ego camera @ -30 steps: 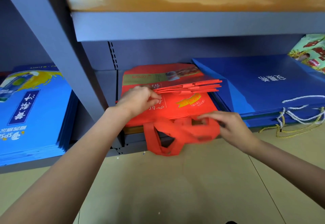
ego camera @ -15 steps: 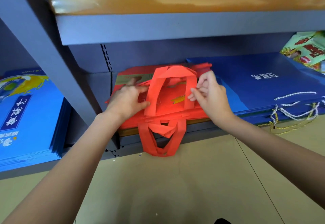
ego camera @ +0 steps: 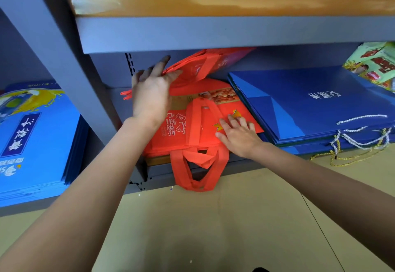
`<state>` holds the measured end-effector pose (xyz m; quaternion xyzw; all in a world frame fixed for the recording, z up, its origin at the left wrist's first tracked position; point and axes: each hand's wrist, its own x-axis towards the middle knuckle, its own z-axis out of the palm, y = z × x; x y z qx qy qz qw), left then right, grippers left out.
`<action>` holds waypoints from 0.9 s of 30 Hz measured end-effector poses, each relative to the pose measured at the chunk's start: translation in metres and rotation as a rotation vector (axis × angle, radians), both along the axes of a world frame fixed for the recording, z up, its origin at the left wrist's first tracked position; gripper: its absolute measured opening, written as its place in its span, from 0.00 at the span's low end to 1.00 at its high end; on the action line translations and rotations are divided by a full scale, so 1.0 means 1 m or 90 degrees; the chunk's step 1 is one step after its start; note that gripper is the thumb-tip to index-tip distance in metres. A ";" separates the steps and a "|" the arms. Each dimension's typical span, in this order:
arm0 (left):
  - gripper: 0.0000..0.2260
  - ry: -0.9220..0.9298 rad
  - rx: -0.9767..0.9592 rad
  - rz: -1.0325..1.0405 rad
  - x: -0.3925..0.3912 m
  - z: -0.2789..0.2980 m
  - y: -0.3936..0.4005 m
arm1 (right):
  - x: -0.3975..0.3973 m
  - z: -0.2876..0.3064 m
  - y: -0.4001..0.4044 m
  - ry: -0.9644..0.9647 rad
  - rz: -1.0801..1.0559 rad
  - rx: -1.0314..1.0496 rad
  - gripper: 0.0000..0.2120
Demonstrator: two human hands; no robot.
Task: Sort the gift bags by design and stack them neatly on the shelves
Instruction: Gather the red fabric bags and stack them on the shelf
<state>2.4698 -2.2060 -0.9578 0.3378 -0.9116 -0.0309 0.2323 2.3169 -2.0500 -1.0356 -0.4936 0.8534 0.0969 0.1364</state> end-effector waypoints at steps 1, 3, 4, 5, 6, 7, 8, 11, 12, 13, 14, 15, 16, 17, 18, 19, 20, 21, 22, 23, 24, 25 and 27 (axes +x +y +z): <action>0.28 -0.015 -0.020 -0.017 0.001 0.000 0.000 | 0.000 0.000 0.002 -0.009 -0.004 0.000 0.28; 0.23 -0.048 -0.099 -0.078 0.001 -0.006 0.005 | 0.003 0.005 0.006 -0.007 -0.004 -0.006 0.27; 0.22 -0.069 -0.137 -0.117 0.002 -0.012 0.012 | 0.005 0.008 0.011 0.016 0.013 -0.031 0.27; 0.22 -0.106 -0.178 -0.156 0.003 -0.020 0.021 | 0.008 0.013 0.016 0.051 0.053 -0.092 0.25; 0.22 -0.178 -0.182 -0.193 0.006 -0.031 0.031 | 0.011 0.016 0.022 0.082 0.118 -0.190 0.22; 0.23 -0.254 -0.151 -0.220 0.010 -0.044 0.038 | 0.014 0.019 0.030 0.105 0.187 -0.302 0.18; 0.24 -0.357 -0.090 -0.224 0.014 -0.059 0.044 | 0.014 0.020 0.038 0.123 0.238 -0.402 0.15; 0.28 -0.446 -0.022 -0.236 0.022 -0.074 0.048 | 0.004 0.021 0.056 0.165 0.255 -0.475 0.08; 0.27 -0.428 0.000 -0.251 0.023 -0.075 0.045 | -0.003 0.021 0.057 0.164 0.234 -0.461 0.06; 0.25 -0.409 0.035 -0.268 0.023 -0.073 0.042 | -0.009 0.018 0.056 0.154 0.207 -0.424 0.09; 0.23 -0.393 0.070 -0.283 0.023 -0.071 0.041 | -0.014 0.014 0.054 0.142 0.195 -0.370 0.15; 0.22 -0.379 0.095 -0.296 0.022 -0.070 0.039 | -0.019 0.012 0.051 0.127 0.200 -0.312 0.20; 0.21 -0.368 0.108 -0.304 0.022 -0.070 0.039 | -0.024 0.012 0.047 0.115 0.205 -0.270 0.22; 0.22 -0.358 0.116 -0.304 0.022 -0.069 0.039 | -0.027 0.014 0.042 0.101 0.202 -0.249 0.23; 0.22 -0.345 0.120 -0.301 0.023 -0.071 0.038 | -0.032 0.017 0.037 0.081 0.191 -0.234 0.23; 0.21 -0.329 0.124 -0.297 0.023 -0.072 0.038 | -0.037 0.020 0.033 0.053 0.176 -0.219 0.23; 0.19 -0.308 0.128 -0.295 0.023 -0.073 0.037 | -0.041 0.024 0.028 0.021 0.158 -0.195 0.24; 0.18 -0.282 0.135 -0.295 0.024 -0.072 0.037 | -0.045 0.027 0.024 -0.013 0.144 -0.163 0.25; 0.17 -0.257 0.141 -0.298 0.024 -0.070 0.037 | -0.048 0.029 0.021 -0.037 0.138 -0.135 0.27; 0.17 -0.244 0.151 -0.302 0.024 -0.069 0.037 | -0.050 0.030 0.018 -0.049 0.144 -0.117 0.28; 0.18 -0.236 0.164 -0.307 0.025 -0.067 0.035 | -0.051 0.031 0.015 -0.051 0.151 -0.103 0.29; 0.17 -0.232 0.183 -0.308 0.025 -0.065 0.033 | -0.051 0.032 0.014 -0.047 0.157 -0.092 0.30; 0.17 -0.219 0.217 -0.302 0.024 -0.057 0.029 | -0.053 0.033 0.015 -0.033 0.170 -0.100 0.29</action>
